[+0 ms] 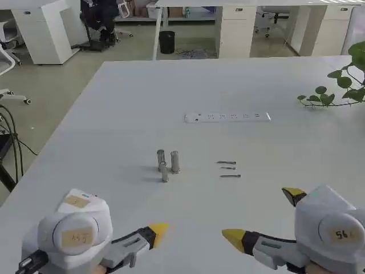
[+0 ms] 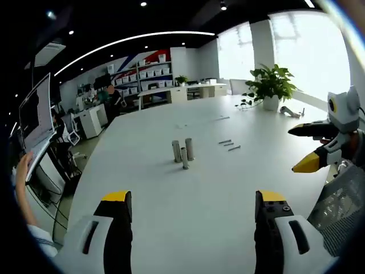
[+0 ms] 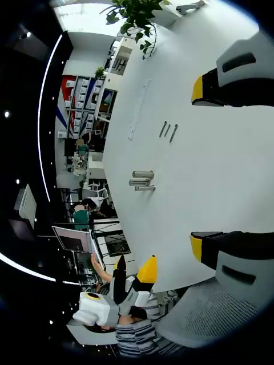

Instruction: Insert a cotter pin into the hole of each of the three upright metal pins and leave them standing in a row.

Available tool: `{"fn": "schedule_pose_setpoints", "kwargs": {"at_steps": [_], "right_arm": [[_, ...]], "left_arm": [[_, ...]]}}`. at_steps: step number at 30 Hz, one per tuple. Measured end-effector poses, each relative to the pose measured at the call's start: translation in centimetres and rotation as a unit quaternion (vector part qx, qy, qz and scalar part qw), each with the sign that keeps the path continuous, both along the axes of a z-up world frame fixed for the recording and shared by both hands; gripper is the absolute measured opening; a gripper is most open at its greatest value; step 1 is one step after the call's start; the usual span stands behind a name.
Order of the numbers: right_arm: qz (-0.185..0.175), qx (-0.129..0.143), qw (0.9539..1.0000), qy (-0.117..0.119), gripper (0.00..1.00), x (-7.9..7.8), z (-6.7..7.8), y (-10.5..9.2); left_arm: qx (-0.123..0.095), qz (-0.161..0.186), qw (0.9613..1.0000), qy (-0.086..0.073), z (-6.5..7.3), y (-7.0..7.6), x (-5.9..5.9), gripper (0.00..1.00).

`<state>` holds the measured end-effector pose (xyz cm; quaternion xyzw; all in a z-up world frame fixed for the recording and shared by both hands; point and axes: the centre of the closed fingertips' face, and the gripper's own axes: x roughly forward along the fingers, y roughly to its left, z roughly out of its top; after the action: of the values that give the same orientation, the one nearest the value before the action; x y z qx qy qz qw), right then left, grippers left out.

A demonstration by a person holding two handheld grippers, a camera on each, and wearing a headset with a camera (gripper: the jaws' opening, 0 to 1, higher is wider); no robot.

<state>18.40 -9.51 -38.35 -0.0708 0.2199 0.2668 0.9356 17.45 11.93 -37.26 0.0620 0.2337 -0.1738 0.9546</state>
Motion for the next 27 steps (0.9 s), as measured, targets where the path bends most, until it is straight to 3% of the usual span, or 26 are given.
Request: {"fn": "schedule_pose_setpoints", "kwargs": {"at_steps": [27], "right_arm": [[0.007,-0.005,0.9999,0.005,0.93,0.0,-0.24,-0.24]], "left_arm": [[0.002,-0.002,1.0,-0.004,0.08,0.06,-0.19,0.96]]}}
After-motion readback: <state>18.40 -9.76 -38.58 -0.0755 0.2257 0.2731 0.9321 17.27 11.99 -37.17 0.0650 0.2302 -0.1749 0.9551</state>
